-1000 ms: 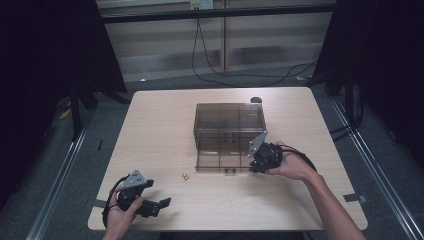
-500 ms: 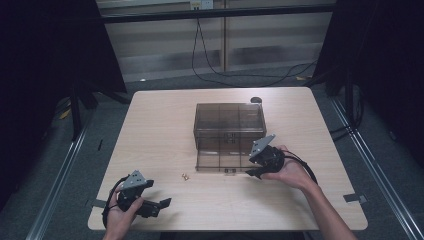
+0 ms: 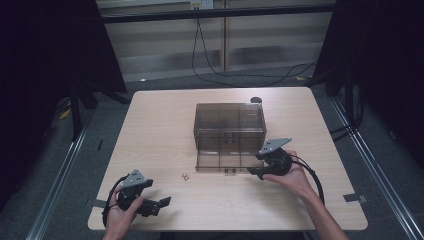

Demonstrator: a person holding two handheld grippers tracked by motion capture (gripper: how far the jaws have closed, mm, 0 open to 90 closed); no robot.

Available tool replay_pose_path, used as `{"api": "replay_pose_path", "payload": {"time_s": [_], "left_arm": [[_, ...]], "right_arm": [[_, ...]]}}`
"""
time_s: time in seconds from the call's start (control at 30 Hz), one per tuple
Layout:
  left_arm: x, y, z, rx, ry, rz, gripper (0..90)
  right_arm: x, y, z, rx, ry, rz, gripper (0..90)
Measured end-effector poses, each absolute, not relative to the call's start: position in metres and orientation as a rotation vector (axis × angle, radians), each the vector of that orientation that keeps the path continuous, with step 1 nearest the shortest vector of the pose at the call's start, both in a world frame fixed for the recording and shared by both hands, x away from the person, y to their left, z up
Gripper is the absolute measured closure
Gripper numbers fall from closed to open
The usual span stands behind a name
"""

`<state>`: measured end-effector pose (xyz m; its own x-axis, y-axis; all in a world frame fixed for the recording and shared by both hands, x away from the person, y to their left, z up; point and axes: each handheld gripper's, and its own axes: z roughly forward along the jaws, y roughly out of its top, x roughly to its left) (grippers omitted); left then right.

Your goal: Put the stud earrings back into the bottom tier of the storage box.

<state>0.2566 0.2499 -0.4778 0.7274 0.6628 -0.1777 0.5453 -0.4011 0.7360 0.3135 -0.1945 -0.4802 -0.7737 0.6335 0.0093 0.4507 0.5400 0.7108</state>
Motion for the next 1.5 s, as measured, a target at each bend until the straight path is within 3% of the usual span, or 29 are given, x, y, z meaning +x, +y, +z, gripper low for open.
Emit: {"api": "replay_pose_path", "payload": {"time_s": [1.0, 1.4, 1.5], "left_arm": [[0.273, 0.238, -0.469, 2.197, 0.956, 0.224, 5.7], [0.293, 0.227, -0.465, 2.307, 0.923, 0.141, 7.9], [0.296, 0.221, -0.463, 2.329, 0.889, 0.113, 14.2]], "right_arm": [[0.257, -0.247, -0.477, 1.101, 2.305, 1.169, 34.7], [0.251, -0.241, -0.478, 1.080, 2.319, 1.173, 33.7], [0.251, -0.240, -0.479, 1.071, 2.325, 1.171, 33.6]]}}
